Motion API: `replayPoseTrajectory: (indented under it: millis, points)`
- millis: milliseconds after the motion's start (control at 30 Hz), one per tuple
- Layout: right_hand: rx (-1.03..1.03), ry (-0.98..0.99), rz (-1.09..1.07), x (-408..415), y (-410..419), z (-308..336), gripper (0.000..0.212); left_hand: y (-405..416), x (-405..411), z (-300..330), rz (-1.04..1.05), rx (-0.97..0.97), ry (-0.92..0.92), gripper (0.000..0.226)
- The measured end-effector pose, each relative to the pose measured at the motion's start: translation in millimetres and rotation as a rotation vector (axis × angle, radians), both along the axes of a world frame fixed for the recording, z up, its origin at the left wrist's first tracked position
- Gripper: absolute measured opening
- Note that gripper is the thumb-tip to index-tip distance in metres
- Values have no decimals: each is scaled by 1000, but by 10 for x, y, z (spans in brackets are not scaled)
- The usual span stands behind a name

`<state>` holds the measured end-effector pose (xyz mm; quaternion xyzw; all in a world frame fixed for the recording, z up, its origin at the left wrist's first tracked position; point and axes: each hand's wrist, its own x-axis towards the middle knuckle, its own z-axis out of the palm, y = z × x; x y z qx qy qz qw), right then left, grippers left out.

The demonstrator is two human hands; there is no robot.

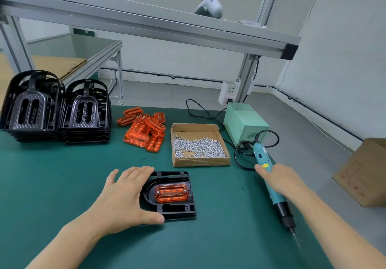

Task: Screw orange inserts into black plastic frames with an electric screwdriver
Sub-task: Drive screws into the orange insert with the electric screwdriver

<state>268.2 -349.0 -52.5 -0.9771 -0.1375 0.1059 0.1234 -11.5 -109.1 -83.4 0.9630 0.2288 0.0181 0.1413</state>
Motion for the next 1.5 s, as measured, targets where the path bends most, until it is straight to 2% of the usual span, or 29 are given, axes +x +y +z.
replayPoseTrajectory:
  millis: [67, 200, 433, 667, 1000, 1067, 1200, 1300, 1433, 1500]
  points:
    - [-172, -139, 49, 11, 63, -28, 53, 0, -5, -2, -2, -6, -8, 125]
    - [-378, -295, 92, 15, 182, -64, 51, -4, -7, -2, 0, -11, -15, 126]
    - [-483, -362, 138, -11, 252, -123, 49, 14, -1, -17, -3, 1, -7, 126]
    - [-514, -270, 203, -36, 218, -49, 57, 19, 0, -38, -7, -6, -26, 125]
    - [-383, -184, 181, -84, 176, -36, 72, 21, -7, -55, -22, 33, -6, 125]
    - [-379, -199, 178, -110, 191, -42, 70, 25, -5, -60, -19, 29, -9, 124]
    - [-319, -157, 177, -140, 190, -71, 50, 29, -11, -66, -20, 32, -18, 124]
    - [-304, -129, 197, -167, 176, -75, 47, 22, -9, -59, -24, 22, -21, 123]
    - [-348, -122, 189, -208, 163, -14, 59, 33, -12, -56, -24, 28, -20, 122]
    - [-413, -214, 183, -244, 173, 83, 69, 32, -8, -58, -24, 33, -24, 122]
